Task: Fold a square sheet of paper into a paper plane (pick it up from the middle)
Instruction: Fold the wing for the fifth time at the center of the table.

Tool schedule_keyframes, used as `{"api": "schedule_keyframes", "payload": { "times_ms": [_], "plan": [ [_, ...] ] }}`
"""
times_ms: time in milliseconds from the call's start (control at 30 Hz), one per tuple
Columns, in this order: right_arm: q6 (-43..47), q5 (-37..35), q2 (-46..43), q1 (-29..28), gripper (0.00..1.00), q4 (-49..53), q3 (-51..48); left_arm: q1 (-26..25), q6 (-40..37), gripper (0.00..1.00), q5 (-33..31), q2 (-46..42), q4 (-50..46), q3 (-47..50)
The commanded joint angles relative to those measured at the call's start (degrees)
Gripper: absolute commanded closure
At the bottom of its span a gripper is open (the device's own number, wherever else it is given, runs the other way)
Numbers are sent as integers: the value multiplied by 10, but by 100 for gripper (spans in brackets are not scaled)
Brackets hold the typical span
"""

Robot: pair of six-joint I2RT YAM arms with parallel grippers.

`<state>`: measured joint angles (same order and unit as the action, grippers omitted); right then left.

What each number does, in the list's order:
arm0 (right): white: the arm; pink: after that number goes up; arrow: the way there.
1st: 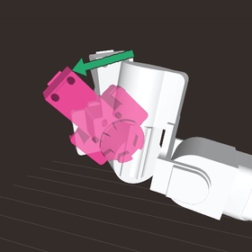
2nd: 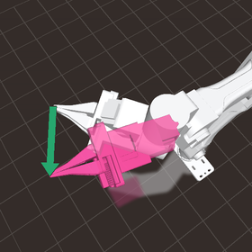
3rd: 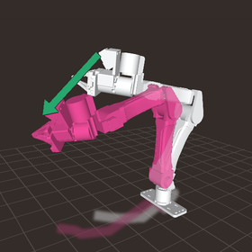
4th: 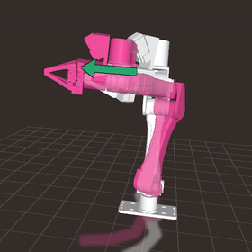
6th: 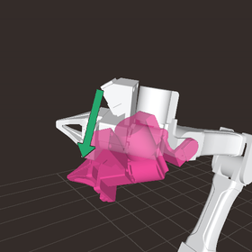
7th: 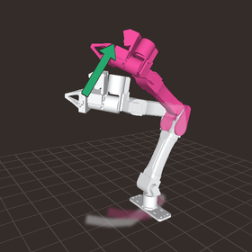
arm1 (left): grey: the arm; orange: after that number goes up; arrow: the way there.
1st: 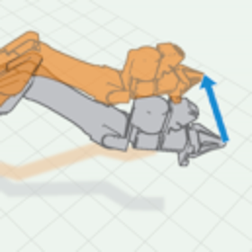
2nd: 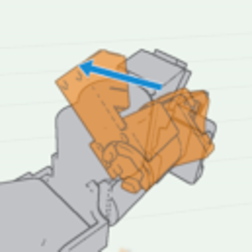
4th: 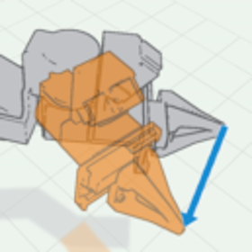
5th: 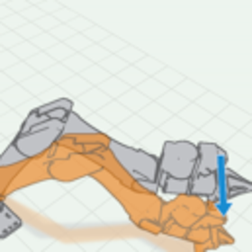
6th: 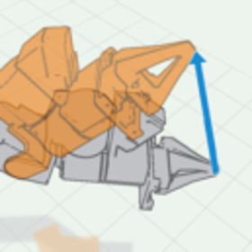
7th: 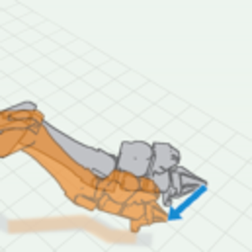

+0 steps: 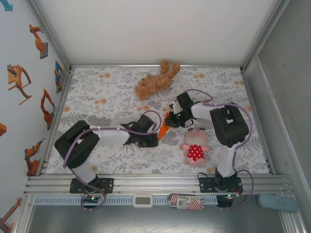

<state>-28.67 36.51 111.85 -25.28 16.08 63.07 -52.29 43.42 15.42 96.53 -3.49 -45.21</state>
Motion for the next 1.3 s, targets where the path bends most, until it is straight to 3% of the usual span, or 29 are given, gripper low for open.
{"api": "schedule_keyframes", "payload": {
  "times_ms": [0,200,333,533,800,1267],
  "plan": [
    [7,-71,34,7,90,23,-2,-7,13,91,-10,-6,-98,23],
    [-3,-34,15,2,90,3,-11,-6,-2,90,-46,-73,-116,-10],
    [-15,-10,-9,-14,90,-11,-21,9,-1,88,-69,-98,-71,-18],
    [-20,5,-20,-17,90,-20,-19,28,8,91,-32,-16,7,-61],
    [-20,10,-28,-17,91,-24,-10,31,14,94,-4,67,44,-106],
    [48,-37,-32,-2,92,-11,16,32,34,97,-21,95,3,-83]
  ]
}}
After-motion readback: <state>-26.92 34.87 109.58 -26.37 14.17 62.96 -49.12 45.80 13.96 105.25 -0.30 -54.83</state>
